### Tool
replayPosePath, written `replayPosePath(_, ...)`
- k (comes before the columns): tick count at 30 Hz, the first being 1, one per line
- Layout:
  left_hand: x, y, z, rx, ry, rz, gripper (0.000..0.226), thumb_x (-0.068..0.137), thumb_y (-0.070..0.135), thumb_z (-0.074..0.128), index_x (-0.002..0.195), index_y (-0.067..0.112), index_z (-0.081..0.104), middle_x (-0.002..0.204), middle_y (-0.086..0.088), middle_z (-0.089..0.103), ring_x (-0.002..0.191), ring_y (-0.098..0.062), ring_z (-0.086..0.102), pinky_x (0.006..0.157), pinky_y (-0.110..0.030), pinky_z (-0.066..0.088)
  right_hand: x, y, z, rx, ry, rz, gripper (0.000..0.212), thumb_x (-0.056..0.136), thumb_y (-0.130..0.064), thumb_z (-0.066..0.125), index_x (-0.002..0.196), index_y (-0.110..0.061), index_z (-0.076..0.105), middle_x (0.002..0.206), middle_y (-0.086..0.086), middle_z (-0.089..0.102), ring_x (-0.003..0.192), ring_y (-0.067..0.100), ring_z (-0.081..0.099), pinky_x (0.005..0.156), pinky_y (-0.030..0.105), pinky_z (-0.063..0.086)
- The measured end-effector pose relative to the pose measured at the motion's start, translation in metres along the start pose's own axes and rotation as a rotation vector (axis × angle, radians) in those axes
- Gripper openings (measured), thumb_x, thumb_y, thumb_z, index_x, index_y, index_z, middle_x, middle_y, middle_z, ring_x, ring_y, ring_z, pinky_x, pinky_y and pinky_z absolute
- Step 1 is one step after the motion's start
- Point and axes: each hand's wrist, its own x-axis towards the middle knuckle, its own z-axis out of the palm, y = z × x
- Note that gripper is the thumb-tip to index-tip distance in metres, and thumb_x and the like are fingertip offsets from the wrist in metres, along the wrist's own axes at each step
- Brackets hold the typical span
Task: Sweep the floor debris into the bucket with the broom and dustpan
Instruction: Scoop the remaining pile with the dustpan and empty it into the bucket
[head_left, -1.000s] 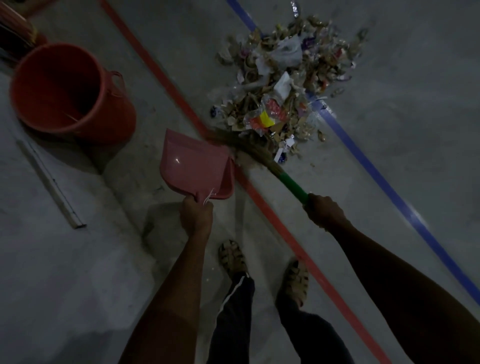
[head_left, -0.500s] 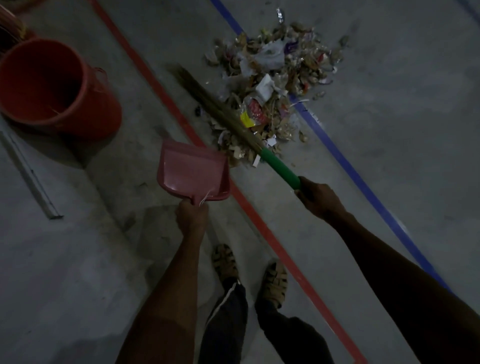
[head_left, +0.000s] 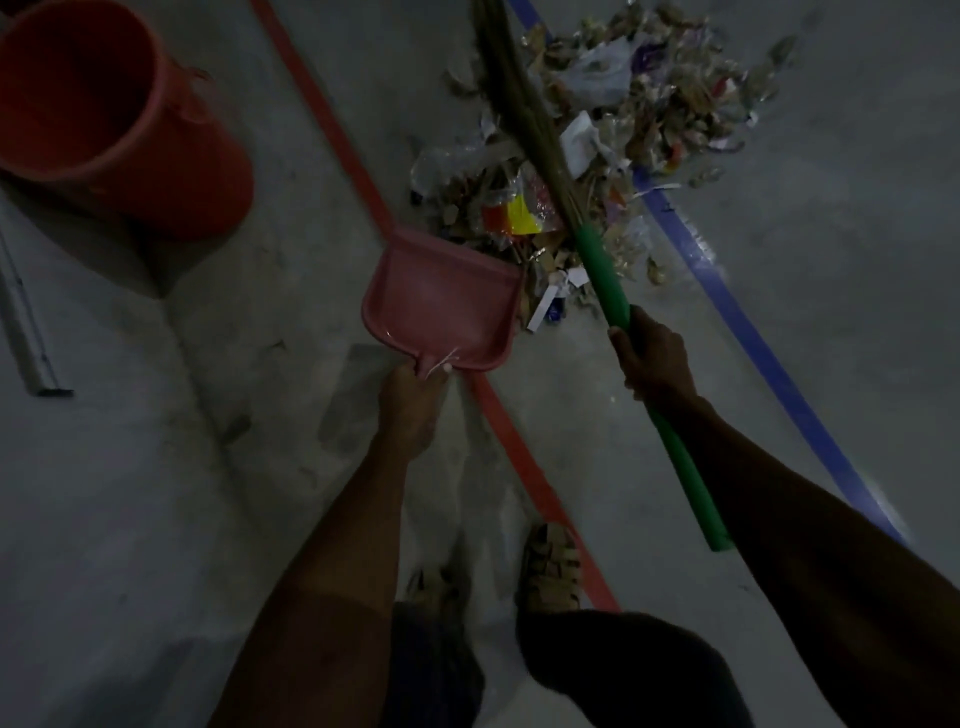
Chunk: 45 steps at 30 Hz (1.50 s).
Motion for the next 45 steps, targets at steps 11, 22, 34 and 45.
replayPosePath(11,0.116,-0.122,0.079,0.405,0.023,0.163,0.039,0.1,0.041,0.049,0.128,0.016,0.059,0.119,-0.008,0.065,0.111,-0.031,0.06,0.095,-0.042,0.047,0.116,0.031,0.14,-0.002,0.203,-0.08,0.034,0.104,-0.033,0.049,0.126,-0.007,0.048,0.094,0.013,0.063,0.078,0.033,0.062,0.06,0.034,0.038)
replayPosePath(22,0.169,-0.21,0.053,0.55,-0.042,0.261,0.051,0.1,0.063,0.029,0.138,0.036,0.048,0.139,-0.006,0.055,0.121,-0.031,0.056,0.101,-0.042,0.045,0.122,0.095,0.202,-0.078,0.281,-0.041,0.034,0.099,-0.033,0.055,0.128,-0.019,0.044,0.106,0.011,0.065,0.084,0.032,0.063,0.068,0.041,0.052)
replayPosePath(34,0.157,-0.257,-0.006,0.558,-0.134,0.419,0.046,0.102,0.038,0.048,0.143,0.016,0.047,0.132,-0.02,0.06,0.118,-0.035,0.059,0.09,-0.034,0.043,0.086,0.096,0.232,-0.122,0.303,0.039,0.035,0.1,-0.034,0.053,0.129,-0.016,0.045,0.108,0.013,0.063,0.085,0.031,0.059,0.065,0.035,0.042)
replayPosePath(45,0.174,-0.259,0.002,0.669,-0.051,0.388,0.064,0.097,0.063,0.036,0.152,0.03,0.029,0.152,-0.009,0.041,0.128,-0.034,0.052,0.103,-0.043,0.041,0.07,0.107,0.207,-0.24,0.393,0.083,0.045,0.099,-0.031,0.056,0.14,-0.02,0.041,0.119,0.013,0.063,0.097,0.036,0.064,0.076,0.043,0.053)
